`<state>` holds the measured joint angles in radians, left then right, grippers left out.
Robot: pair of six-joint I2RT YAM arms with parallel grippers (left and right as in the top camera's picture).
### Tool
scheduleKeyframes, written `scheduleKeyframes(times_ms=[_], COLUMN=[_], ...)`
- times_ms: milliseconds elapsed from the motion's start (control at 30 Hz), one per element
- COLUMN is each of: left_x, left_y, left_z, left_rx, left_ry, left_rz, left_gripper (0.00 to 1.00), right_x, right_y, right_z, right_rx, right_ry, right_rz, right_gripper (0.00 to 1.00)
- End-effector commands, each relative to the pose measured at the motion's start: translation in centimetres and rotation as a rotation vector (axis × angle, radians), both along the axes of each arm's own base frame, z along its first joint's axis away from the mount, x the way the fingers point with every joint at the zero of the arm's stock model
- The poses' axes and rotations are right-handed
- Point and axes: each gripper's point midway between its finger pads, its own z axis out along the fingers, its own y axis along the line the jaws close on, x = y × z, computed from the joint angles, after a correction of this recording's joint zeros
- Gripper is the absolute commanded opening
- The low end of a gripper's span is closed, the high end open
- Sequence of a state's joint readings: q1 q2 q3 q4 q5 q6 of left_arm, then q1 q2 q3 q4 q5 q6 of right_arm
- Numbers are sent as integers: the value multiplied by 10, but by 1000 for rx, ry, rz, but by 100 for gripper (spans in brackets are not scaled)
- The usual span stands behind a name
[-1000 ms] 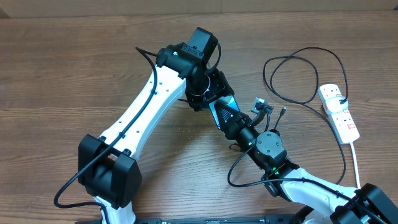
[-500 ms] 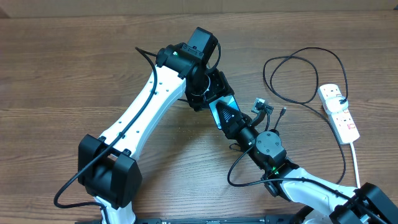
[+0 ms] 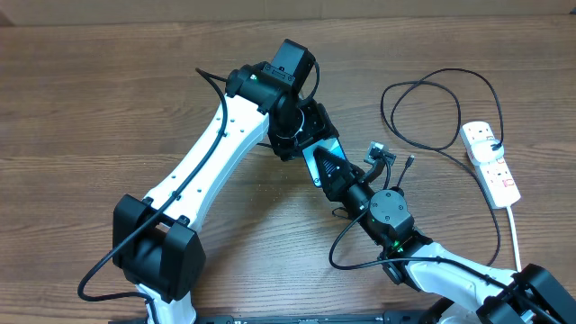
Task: Plug charger to phone and switch on socket
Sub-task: 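Open the left gripper and withdraw it, right gripper holding phone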
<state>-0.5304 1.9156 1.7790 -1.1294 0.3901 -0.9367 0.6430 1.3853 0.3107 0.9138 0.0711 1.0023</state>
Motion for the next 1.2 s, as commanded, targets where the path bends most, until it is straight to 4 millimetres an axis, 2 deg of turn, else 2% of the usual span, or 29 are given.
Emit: scheduleKeyframes(times_ms=[0, 500, 733, 833, 1167], left_x=[-5, -6, -6, -6, -5], left_y=[-6, -6, -6, -6, -6], left_z=[5, 4, 4, 4, 4], left_rx=[-26, -23, -23, -23, -24], left_ry=[9, 10, 10, 10, 10], left_rz=[-11, -15, -15, -15, -14], left_gripper=[45, 45, 49, 52, 72], right_x=[3, 3, 3, 3, 3], right_y=[6, 6, 6, 6, 6], right_z=[16, 16, 16, 16, 16], right_rx=[25, 26, 26, 26, 26], right_ry=[-37, -38, -38, -38, -38], right_rz=[11, 11, 11, 11, 11], right_gripper=[18, 11, 8, 8, 4])
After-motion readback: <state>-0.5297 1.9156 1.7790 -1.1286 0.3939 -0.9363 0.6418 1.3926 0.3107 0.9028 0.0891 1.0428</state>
